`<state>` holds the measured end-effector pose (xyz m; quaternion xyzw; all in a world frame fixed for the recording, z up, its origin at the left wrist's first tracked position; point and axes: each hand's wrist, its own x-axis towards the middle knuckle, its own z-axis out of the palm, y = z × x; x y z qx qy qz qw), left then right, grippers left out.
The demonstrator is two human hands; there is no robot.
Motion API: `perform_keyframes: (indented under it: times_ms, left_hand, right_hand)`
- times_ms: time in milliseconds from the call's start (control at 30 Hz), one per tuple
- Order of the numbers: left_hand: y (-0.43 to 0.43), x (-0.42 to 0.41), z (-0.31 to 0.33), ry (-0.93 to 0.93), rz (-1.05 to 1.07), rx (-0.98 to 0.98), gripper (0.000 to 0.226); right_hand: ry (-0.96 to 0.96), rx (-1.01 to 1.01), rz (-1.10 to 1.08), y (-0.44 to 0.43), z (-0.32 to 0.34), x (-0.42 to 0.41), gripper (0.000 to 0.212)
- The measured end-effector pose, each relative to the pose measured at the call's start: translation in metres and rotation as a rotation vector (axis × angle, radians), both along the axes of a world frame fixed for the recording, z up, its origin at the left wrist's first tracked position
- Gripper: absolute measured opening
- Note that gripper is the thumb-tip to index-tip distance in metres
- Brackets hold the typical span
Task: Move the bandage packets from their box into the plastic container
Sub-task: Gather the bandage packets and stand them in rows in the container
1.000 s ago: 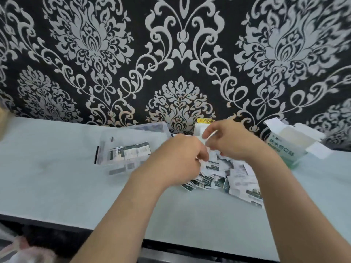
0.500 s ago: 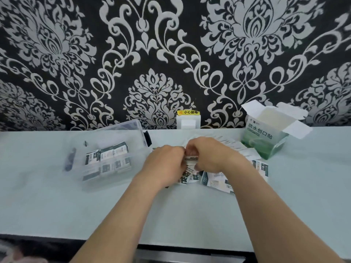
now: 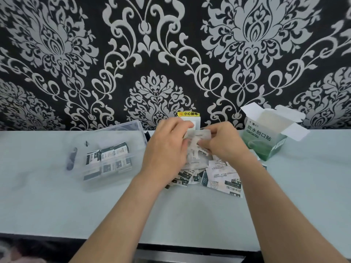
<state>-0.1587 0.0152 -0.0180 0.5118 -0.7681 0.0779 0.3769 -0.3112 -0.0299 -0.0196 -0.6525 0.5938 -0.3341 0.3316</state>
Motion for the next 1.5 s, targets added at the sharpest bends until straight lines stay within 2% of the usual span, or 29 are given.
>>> perform_keyframes:
  times_ms: [33, 100, 167, 200, 400, 533, 633, 700, 767, 833, 967, 1200, 1333, 1500]
  left_hand:
    - [0.001, -0.001, 0.002, -0.021, -0.007, -0.017, 0.019]
    - [0.002, -0.002, 0.0, -0.113, 0.012, 0.213, 0.013]
    - [0.0, -0.003, -0.01, -0.315, 0.085, 0.475, 0.025]
    - [-0.001, -0.003, -0.014, -0.383, 0.104, 0.532, 0.029]
    - [-0.002, -0.003, -0.018, -0.465, 0.126, 0.491, 0.02]
    - [-0.001, -0.002, -0.015, -0.422, 0.064, 0.412, 0.019]
    - [0.0, -0.001, -0.012, -0.297, -0.015, 0.19, 0.021]
    - [-0.001, 0.0, -0.012, -0.244, -0.017, 0.056, 0.017]
    - [-0.003, 0.002, -0.013, -0.181, -0.015, 0.026, 0.016]
    - [-0.003, 0.004, -0.013, -0.098, -0.015, 0.067, 0.014]
    - [0.001, 0.003, -0.006, 0.154, -0.021, 0.233, 0.022]
    - [0.002, -0.007, 0.011, 0.886, -0.018, 0.612, 0.029]
    - [0.001, -0.006, 0.015, 1.022, -0.025, 0.653, 0.03]
    - [0.001, 0.0, 0.018, 1.132, -0.062, 0.737, 0.028]
  right_hand:
    - [-0.02, 0.009, -0.033, -0.001, 0.001, -0.003, 0.007]
    - [-0.045, 0.036, -0.079, -0.001, 0.001, -0.008, 0.007]
    - [-0.083, 0.064, -0.1, 0.0, 0.002, -0.01, 0.007]
    - [-0.102, 0.082, -0.103, 0.001, 0.002, -0.009, 0.008]
    - [-0.214, 0.131, -0.113, 0.002, 0.003, -0.006, 0.015]
    - [-0.286, 0.146, -0.129, 0.003, 0.005, -0.01, 0.018]
    - [-0.306, 0.162, -0.104, 0.003, 0.007, -0.012, 0.015]
    - [-0.365, 0.241, -0.01, 0.004, 0.01, -0.013, 0.017]
    - [-0.457, 0.321, 0.082, 0.006, 0.011, -0.014, 0.022]
    - [-0.542, 0.376, 0.124, 0.007, 0.011, -0.016, 0.026]
    - [-0.665, 0.439, 0.193, 0.008, 0.012, -0.018, 0.018]
    - [-0.857, 0.444, 0.183, 0.012, 0.019, -0.016, 0.022]
    - [-0.72, 0.366, 0.139, 0.014, 0.021, -0.015, 0.017]
    - [-0.503, -0.008, -0.023, 0.011, 0.025, -0.021, 0.012]
